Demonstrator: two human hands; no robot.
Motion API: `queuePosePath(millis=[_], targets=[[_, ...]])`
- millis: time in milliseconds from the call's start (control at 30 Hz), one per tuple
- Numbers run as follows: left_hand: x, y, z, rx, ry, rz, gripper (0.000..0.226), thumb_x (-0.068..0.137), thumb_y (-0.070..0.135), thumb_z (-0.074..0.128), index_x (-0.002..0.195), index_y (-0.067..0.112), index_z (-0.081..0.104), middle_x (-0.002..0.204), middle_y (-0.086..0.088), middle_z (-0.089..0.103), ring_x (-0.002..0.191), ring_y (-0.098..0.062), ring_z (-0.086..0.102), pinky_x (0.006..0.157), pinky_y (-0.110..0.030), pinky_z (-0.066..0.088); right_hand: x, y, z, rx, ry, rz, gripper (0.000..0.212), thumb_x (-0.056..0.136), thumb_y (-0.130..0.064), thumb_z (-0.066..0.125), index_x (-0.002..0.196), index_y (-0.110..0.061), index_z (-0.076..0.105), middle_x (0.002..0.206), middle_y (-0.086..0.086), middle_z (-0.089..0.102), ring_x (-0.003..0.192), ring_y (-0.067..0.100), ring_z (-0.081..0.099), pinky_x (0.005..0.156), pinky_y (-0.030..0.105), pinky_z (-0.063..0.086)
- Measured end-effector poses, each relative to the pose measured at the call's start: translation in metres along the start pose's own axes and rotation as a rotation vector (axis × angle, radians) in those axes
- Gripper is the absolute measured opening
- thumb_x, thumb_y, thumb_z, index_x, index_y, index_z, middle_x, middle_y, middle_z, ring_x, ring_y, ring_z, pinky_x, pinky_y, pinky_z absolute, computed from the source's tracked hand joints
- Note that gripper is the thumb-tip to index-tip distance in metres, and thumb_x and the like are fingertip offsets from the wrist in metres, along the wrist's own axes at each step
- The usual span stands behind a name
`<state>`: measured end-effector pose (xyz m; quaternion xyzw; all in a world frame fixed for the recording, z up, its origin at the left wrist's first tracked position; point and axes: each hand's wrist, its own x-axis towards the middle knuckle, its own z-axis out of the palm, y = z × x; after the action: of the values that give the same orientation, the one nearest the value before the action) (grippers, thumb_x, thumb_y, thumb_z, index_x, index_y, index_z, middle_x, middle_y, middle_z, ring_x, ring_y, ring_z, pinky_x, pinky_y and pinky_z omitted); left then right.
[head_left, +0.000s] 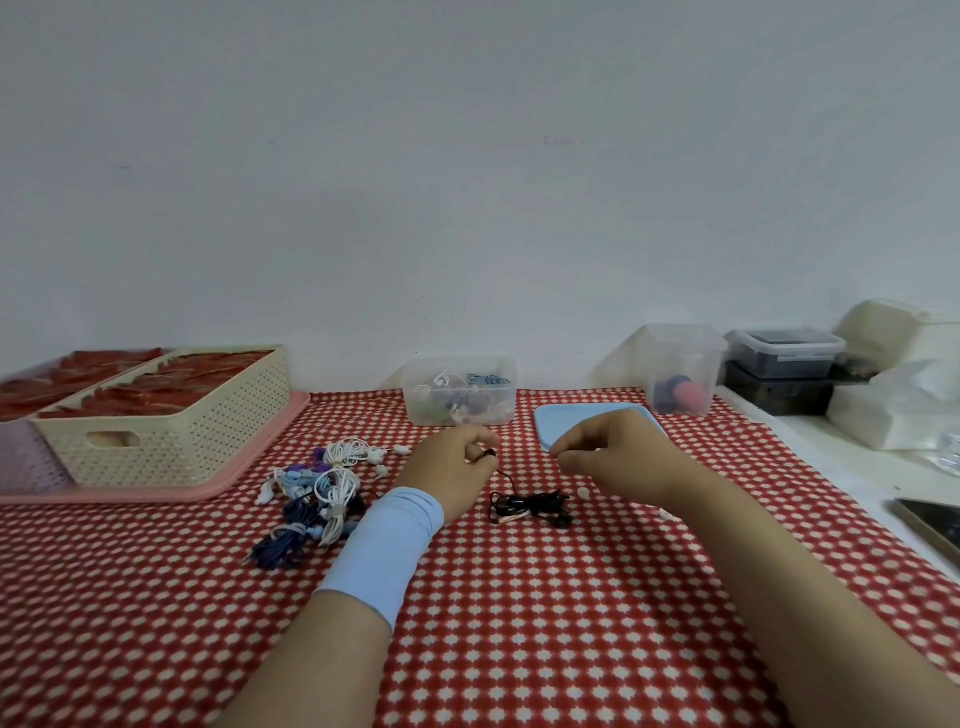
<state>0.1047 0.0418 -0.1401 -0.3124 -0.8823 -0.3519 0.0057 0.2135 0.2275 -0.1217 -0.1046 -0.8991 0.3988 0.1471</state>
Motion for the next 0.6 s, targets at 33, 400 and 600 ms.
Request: queuePosePath(millis=[33, 400, 600], targets=[[0.0, -0.001, 0.0, 0.048, -0.025, -0.003, 0.023, 0.095, 0.027, 0.059, 0.116, 0.031, 0.067, 0.111, 0.008, 0.065, 0.097, -0.008, 0.057, 0.086, -0.022, 0.042, -0.001, -0.001, 0.0, 0.008, -0.013, 0.01, 0.01, 0.09, -0.017, 0.073, 0.091, -0.024, 0.08, 0.086, -0.011, 0.077, 0.072, 0.005, 0.068, 0.066, 0.017, 0.052], [-0.008, 0.025, -0.006, 0.115, 0.053, 0.373, 0.014, 0.092, 0.029, 0.062, 0.094, 0.034, 0.074, 0.101, 0.016, 0.063, 0.099, -0.004, 0.054, 0.096, -0.034, 0.048, 0.001, 0.001, -0.002, 0.069, -0.001, 0.013, 0.01, 0.091, -0.014, 0.073, 0.086, -0.02, 0.079, 0.081, -0.003, 0.077, 0.045, 0.002, 0.054, 0.051, 0.02, 0.047], [-0.016, 0.036, 0.01, 0.283, -0.238, 0.463, 0.023, 0.08, 0.043, 0.076, 0.101, 0.036, 0.076, 0.104, 0.018, 0.052, 0.105, -0.006, 0.041, 0.093, -0.03, 0.043, 0.001, 0.002, -0.003, 0.059, 0.021, 0.028, 0.006, 0.088, -0.015, 0.077, 0.091, -0.02, 0.077, 0.076, -0.003, 0.076, 0.045, 0.007, 0.056, 0.052, 0.021, 0.05]])
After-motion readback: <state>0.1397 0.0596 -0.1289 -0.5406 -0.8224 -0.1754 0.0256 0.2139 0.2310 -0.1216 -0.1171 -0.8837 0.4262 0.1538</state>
